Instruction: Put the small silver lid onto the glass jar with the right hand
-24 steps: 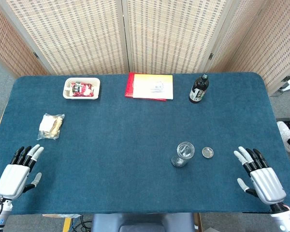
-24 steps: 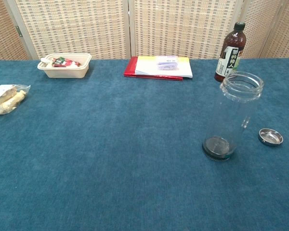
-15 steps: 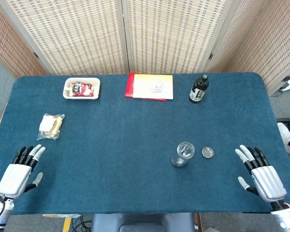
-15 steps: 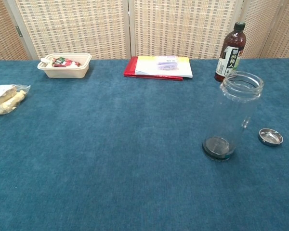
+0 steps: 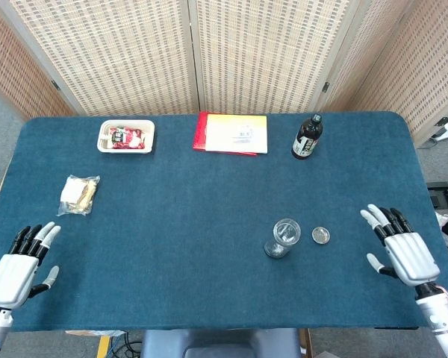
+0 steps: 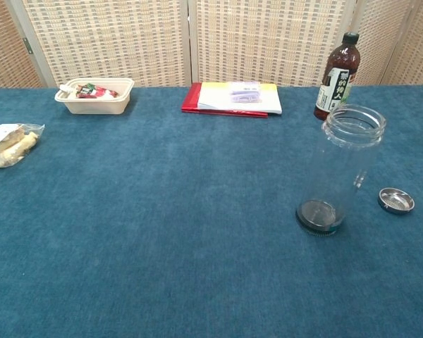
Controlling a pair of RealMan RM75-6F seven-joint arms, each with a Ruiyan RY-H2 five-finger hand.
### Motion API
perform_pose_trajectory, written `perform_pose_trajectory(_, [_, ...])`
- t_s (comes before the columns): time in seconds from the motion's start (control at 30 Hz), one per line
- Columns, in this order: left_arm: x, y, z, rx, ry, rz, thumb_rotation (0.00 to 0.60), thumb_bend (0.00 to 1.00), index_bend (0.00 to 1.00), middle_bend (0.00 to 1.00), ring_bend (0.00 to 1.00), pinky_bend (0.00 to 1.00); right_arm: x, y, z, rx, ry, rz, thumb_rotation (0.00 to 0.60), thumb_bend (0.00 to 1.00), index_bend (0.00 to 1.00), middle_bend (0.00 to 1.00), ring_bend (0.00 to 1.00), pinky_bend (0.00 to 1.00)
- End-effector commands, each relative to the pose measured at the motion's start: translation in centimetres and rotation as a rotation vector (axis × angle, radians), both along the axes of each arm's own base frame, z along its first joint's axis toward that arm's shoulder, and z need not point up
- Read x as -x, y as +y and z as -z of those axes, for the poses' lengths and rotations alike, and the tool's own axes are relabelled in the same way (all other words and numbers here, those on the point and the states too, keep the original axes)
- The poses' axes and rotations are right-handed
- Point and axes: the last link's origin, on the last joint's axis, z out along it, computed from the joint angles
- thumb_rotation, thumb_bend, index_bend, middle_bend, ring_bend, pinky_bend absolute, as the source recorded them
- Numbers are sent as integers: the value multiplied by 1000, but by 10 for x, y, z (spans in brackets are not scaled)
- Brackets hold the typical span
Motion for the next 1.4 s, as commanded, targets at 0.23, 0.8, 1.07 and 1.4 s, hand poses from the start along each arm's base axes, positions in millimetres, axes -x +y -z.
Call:
perform_pose_trajectory(0.23, [0, 1, 1, 3, 0, -4, 600, 373, 0, 47, 0, 0, 12, -25, 9, -13, -37, 22, 600, 342, 241, 0, 0, 0])
perform_pose_trajectory(0.8, [-1, -1, -5, -6, -25, 1, 600, 373, 0, 47, 0, 0, 18, -57, 52, -119, -69, 68, 600, 343, 341, 0, 0, 0])
perform_pose_trajectory(1.07, [-2, -4, -10, -12, -47, 12, 600, 374, 0, 47, 0, 0, 18, -62, 70, -129, -72, 65, 600, 350, 404, 0, 0, 0])
perform_pose_trajectory(1.4, [-3, -7, -17, -17, -73, 23, 600, 374, 0, 47, 0, 0, 25, -68, 90, -149, -63, 90, 600, 353, 407, 0, 0, 0])
